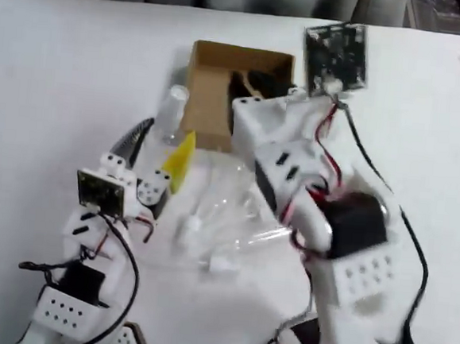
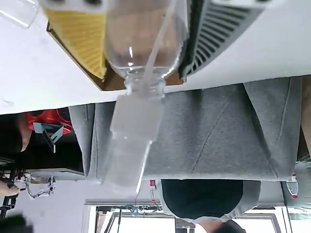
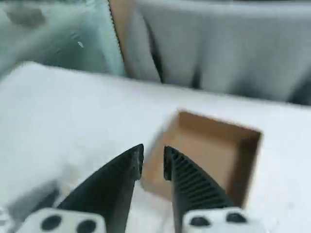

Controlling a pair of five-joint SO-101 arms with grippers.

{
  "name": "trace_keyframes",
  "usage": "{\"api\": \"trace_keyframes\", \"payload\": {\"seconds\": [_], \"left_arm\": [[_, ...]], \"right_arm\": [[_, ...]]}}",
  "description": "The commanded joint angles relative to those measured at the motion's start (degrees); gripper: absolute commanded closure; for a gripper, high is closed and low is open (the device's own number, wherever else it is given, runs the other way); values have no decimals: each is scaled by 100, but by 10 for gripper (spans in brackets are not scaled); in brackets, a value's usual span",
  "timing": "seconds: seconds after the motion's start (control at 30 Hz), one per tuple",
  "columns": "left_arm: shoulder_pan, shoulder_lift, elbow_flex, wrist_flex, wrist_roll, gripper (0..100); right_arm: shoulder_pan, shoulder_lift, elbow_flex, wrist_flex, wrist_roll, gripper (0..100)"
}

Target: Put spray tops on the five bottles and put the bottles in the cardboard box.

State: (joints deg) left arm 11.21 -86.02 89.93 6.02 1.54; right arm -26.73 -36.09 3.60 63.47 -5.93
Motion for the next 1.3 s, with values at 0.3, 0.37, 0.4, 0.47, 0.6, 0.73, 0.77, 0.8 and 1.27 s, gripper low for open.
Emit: {"api": "trace_keyframes", "payload": {"seconds": [0.3,0.37,0.4,0.47,0.6,0.73,0.77,0.8,1.27], "left_arm": [[22,-145,-79,-141,62,976],[22,-145,-79,-141,53,976],[22,-145,-70,-141,53,976],[22,-145,-70,-141,53,976],[40,-145,-44,-141,62,976],[13,-145,18,-176,44,976],[13,-145,18,-176,44,976],[13,-145,18,-176,44,976],[13,-145,9,-176,70,976]], "right_arm": [[-848,1086,501,-769,-35,984],[-980,1086,510,-725,-35,984],[-1015,1059,510,-690,-35,984],[-1033,954,519,-585,-35,984],[-1033,778,545,-576,18,984],[-892,760,545,-462,193,984],[-778,760,545,-338,422,984],[-655,743,545,-242,703,984],[1490,1719,519,-180,1415,882]]}}
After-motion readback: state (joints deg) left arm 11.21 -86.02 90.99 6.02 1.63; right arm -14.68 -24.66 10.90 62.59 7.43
